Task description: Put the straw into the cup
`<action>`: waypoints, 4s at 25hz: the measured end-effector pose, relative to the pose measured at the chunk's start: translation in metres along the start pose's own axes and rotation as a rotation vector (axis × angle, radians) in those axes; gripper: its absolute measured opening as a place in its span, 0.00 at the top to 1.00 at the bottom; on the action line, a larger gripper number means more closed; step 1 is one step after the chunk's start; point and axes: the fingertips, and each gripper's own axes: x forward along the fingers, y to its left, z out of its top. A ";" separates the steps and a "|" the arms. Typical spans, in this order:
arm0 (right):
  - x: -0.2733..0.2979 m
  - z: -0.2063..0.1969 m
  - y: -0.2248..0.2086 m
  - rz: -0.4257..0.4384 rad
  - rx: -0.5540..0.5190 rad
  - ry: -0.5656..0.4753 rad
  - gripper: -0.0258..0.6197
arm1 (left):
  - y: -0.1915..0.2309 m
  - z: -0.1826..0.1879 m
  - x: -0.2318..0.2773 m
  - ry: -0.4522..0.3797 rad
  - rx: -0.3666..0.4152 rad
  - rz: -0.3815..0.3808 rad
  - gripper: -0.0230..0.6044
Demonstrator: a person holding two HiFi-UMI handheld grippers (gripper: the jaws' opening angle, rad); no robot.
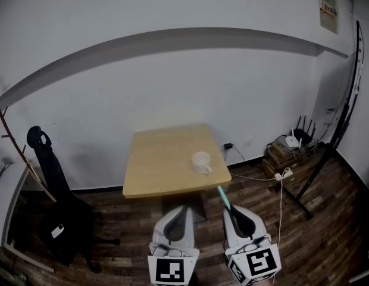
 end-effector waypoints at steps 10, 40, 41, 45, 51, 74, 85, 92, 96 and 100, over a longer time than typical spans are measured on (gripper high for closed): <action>0.083 -0.018 -0.020 -0.021 0.002 0.016 0.91 | 0.042 -0.024 0.079 0.002 -0.014 -0.044 0.94; 0.248 -0.058 -0.097 -0.056 0.034 0.040 0.91 | 0.100 -0.084 0.252 0.054 -0.045 -0.115 0.94; 0.255 -0.059 -0.100 -0.048 0.037 0.042 0.91 | 0.102 -0.086 0.259 0.056 -0.040 -0.112 0.94; 0.281 -0.060 -0.114 -0.014 0.045 0.037 0.91 | 0.108 -0.088 0.287 0.057 -0.034 -0.090 0.94; 0.309 -0.049 -0.134 0.034 0.044 -0.001 0.91 | 0.114 -0.082 0.319 0.042 -0.024 -0.042 0.93; 0.375 -0.050 -0.138 0.083 0.024 0.002 0.91 | 0.151 -0.088 0.370 0.036 -0.053 -0.032 0.94; 0.400 -0.106 -0.135 0.057 0.083 0.103 0.91 | 0.163 -0.150 0.392 0.140 -0.107 -0.093 0.93; 0.414 -0.142 -0.138 0.040 0.102 0.161 0.91 | 0.174 -0.183 0.403 0.192 -0.130 -0.100 0.94; 0.417 -0.161 -0.141 0.033 0.108 0.188 0.91 | 0.176 -0.198 0.408 0.212 -0.148 -0.098 0.93; 0.420 -0.179 -0.144 0.025 0.119 0.230 0.91 | 0.176 -0.213 0.414 0.234 -0.165 -0.106 0.94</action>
